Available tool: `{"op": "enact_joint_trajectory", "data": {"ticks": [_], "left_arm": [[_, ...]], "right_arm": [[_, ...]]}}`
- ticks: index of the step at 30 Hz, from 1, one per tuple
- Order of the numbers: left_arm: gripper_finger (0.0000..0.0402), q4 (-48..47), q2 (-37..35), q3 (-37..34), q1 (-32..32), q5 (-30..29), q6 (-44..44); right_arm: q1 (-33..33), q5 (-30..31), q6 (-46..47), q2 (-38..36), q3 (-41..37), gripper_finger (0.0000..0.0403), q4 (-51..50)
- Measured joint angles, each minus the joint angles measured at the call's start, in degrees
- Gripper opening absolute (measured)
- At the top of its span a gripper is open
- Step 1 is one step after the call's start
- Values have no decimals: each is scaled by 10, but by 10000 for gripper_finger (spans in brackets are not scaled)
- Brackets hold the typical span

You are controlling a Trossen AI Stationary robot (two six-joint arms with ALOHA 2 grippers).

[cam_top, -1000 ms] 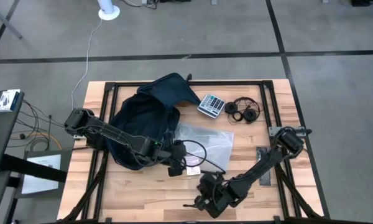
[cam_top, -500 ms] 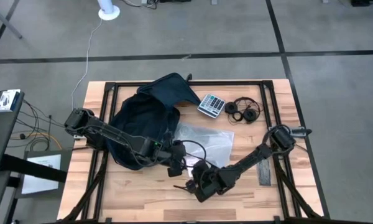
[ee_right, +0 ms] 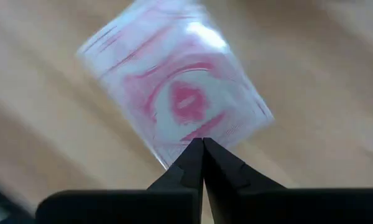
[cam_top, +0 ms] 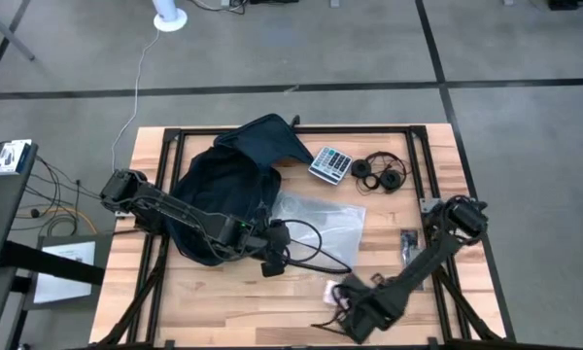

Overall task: Unpack backpack
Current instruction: Remove the white game card from the white zip bag, then remove the black mini fan from the white zip bag

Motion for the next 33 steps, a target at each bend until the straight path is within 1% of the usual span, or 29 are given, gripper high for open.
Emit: {"op": "enact_joint_trajectory", "data": {"ticks": [3,5,6,8,11,13,15,17,19,22,24,27,29,33], "left_arm": [[0,0,0,0,0,0,0],[0,0,0,0,0,0,0],[0,0,0,0,0,0,1],[0,0,0,0,0,0,1],[0,3,0,0,0,0,1],[0,12,0,0,0,0,2],[0,33,0,0,1,0,7],[0,64,0,0,1,1,15],[0,92,0,2,2,15,28],[0,109,0,9,1,30,41],[0,112,-1,9,1,34,45],[0,110,-1,9,-2,49,38],[0,115,-1,9,-4,67,36],[0,121,-1,9,-11,91,27]], "right_arm": [[23,4,85,-20,0,0,-86],[36,22,144,-32,0,0,-135],[41,43,165,-37,0,0,-141],[48,110,171,-46,0,0,-116],[46,222,107,-50,0,0,-19],[36,264,52,-46,0,0,53],[19,282,4,-38,1,0,124],[-3,285,-47,-25,1,0,183],[-25,294,-90,-14,1,0,231],[-54,319,-127,3,1,0,286],[-69,340,-138,12,1,0,289],[-78,385,-132,22,1,0,262],[-83,402,-106,28,1,0,229],[-90,412,-49,40,-2,0,168]]}}
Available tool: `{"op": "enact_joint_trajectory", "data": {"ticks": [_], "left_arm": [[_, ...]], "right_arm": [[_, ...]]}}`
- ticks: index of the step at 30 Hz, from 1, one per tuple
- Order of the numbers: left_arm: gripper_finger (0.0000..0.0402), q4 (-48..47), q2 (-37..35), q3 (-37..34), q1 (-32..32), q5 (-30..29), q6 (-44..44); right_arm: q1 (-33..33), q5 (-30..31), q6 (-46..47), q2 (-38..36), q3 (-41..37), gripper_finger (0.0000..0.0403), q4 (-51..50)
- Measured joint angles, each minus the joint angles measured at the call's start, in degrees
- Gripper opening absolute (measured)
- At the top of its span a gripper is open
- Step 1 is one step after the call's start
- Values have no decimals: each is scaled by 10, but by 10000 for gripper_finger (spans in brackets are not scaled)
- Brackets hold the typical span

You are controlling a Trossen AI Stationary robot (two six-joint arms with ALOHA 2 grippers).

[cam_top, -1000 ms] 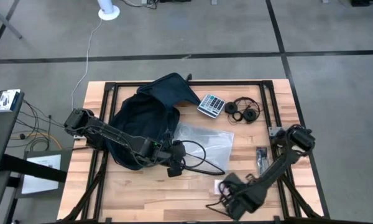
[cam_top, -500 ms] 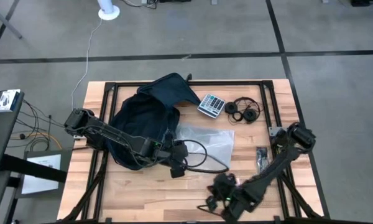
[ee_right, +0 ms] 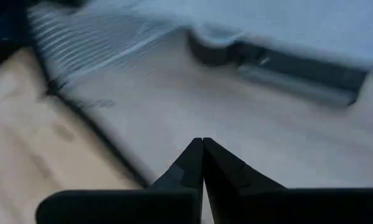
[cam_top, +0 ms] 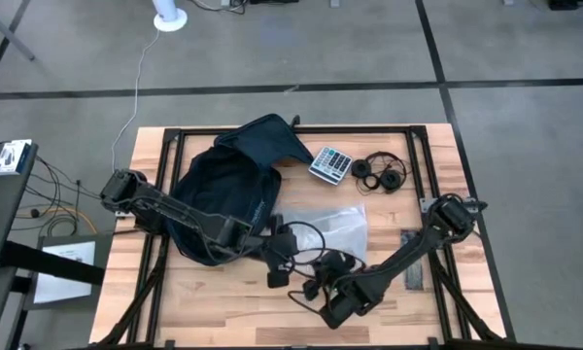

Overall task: Unpack backpack
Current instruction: Remove the black mini fan from the white zip bag

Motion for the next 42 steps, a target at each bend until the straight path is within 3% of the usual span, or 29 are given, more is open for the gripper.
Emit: {"op": "enact_joint_trajectory", "data": {"ticks": [3,11,16,21,24,35,42], "left_arm": [[0,21,0,0,-5,20,-1],[0,84,0,0,-11,116,-2],[0,92,0,0,-11,128,-3],[0,92,0,0,-11,139,-4],[0,86,0,0,-11,147,-4],[0,48,0,2,-11,120,5],[0,-31,0,2,-11,53,15]], "right_arm": [[-2,21,-13,4,-17,0,-34],[-6,67,-120,11,-75,0,-4],[-32,100,-132,11,-114,0,97],[-70,100,-245,11,-148,0,259],[-94,94,-267,11,-158,0,307],[-147,-23,-255,5,-171,0,329],[-119,-159,-280,-27,-171,0,323]]}}
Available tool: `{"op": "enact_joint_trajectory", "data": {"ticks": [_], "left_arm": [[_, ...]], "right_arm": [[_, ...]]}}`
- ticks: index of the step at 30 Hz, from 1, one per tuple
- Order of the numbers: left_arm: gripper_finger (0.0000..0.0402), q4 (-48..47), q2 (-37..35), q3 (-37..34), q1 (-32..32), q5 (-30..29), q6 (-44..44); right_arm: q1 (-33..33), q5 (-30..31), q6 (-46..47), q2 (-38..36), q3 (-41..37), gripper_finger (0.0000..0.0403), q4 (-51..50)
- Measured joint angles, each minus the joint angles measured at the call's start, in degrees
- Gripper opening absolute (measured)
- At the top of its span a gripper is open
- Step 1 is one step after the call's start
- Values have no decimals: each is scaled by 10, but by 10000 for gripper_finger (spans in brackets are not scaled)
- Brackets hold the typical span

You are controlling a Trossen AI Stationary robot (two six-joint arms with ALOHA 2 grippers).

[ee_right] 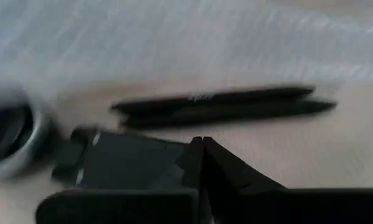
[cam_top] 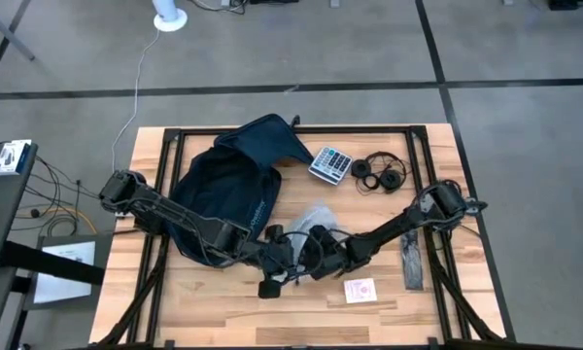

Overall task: Unpack backpack
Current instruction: Remove the black mini fan from the white zip bag

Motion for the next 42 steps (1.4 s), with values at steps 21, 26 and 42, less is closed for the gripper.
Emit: {"op": "enact_joint_trajectory", "data": {"ticks": [21,26,42], "left_arm": [[0,-14,0,-1,13,-30,114],[0,-16,1,-1,12,52,144],[0,-11,1,-1,11,92,104]], "right_arm": [[105,-23,-157,-39,37,7,-13],[92,-21,-184,-38,53,67,-11],[52,-19,-212,-37,52,264,-7]]}}
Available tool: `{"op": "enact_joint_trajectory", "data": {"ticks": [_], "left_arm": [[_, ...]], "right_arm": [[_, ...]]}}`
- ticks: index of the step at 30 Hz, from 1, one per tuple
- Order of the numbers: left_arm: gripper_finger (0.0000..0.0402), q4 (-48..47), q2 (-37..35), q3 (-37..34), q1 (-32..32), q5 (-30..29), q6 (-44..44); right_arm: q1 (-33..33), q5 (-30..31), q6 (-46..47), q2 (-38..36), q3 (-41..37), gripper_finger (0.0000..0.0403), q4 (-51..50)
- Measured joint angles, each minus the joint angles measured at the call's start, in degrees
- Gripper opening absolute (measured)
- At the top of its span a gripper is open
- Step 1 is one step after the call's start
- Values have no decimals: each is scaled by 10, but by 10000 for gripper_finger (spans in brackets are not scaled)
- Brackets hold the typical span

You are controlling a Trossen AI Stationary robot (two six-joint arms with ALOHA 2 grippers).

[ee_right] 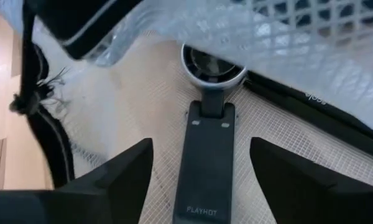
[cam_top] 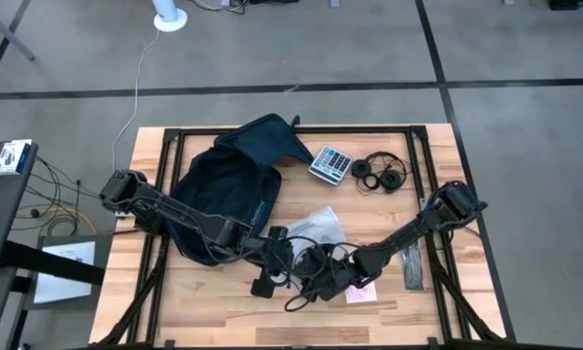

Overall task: Unpack backpack
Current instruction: Remove the black mini fan from the white zip bag

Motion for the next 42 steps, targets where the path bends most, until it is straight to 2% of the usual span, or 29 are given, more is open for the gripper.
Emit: {"op": "enact_joint_trajectory", "data": {"ticks": [5,13,21,32,42], "left_arm": [[0,0,0,0,0,0,0],[0,3,0,0,0,-4,4],[0,4,0,0,0,-4,4],[0,-1,0,0,0,-4,3],[0,-3,0,0,0,-4,-12]], "right_arm": [[-2,-14,-4,1,0,276,2],[2,-9,-20,71,0,277,69],[-14,28,-48,75,0,277,48],[-26,29,-119,74,19,277,43],[-61,-9,-76,75,13,277,16]]}}
